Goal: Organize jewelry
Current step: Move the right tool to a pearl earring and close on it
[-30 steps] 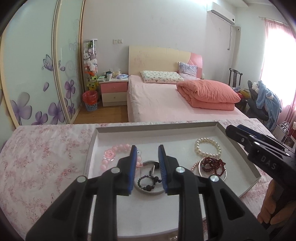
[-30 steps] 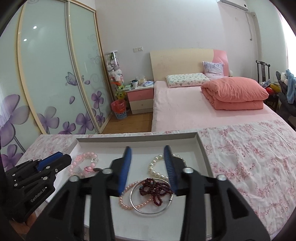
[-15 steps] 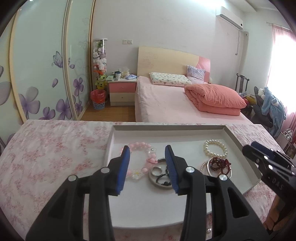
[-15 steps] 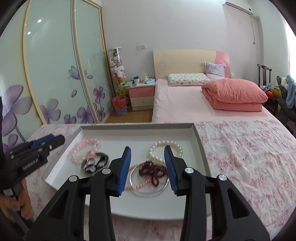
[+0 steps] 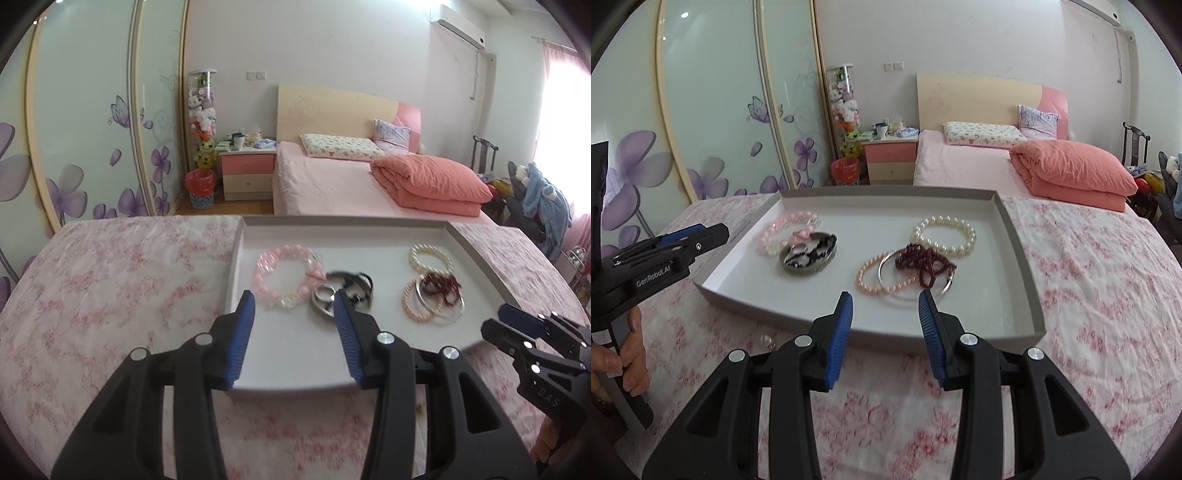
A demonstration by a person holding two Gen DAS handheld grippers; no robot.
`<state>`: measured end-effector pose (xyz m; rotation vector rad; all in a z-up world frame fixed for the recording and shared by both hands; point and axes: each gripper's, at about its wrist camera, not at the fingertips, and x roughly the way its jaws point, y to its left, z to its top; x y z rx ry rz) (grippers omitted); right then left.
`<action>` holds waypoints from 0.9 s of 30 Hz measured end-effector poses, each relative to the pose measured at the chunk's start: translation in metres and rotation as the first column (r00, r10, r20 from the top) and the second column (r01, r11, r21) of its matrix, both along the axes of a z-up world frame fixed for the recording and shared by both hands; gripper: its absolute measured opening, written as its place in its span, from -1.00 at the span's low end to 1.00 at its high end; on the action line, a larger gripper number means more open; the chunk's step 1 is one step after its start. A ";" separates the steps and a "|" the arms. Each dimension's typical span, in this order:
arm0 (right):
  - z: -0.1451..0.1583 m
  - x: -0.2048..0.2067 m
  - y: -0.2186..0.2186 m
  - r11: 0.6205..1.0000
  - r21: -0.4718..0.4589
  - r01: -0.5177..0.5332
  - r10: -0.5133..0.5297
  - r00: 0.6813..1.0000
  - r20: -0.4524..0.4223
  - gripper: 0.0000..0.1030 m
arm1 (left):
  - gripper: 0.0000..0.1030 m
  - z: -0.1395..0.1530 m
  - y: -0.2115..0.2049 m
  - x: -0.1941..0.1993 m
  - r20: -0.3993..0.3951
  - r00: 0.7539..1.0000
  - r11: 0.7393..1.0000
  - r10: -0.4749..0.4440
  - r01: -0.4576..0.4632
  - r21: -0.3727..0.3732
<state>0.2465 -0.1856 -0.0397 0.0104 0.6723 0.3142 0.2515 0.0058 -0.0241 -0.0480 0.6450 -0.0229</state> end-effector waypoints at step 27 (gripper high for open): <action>-0.035 -0.021 0.063 0.978 -0.074 -0.193 0.176 0.965 -0.196 -0.59 | -0.14 -0.006 0.014 -0.020 -0.035 0.999 0.999 0.034 -0.035 -0.009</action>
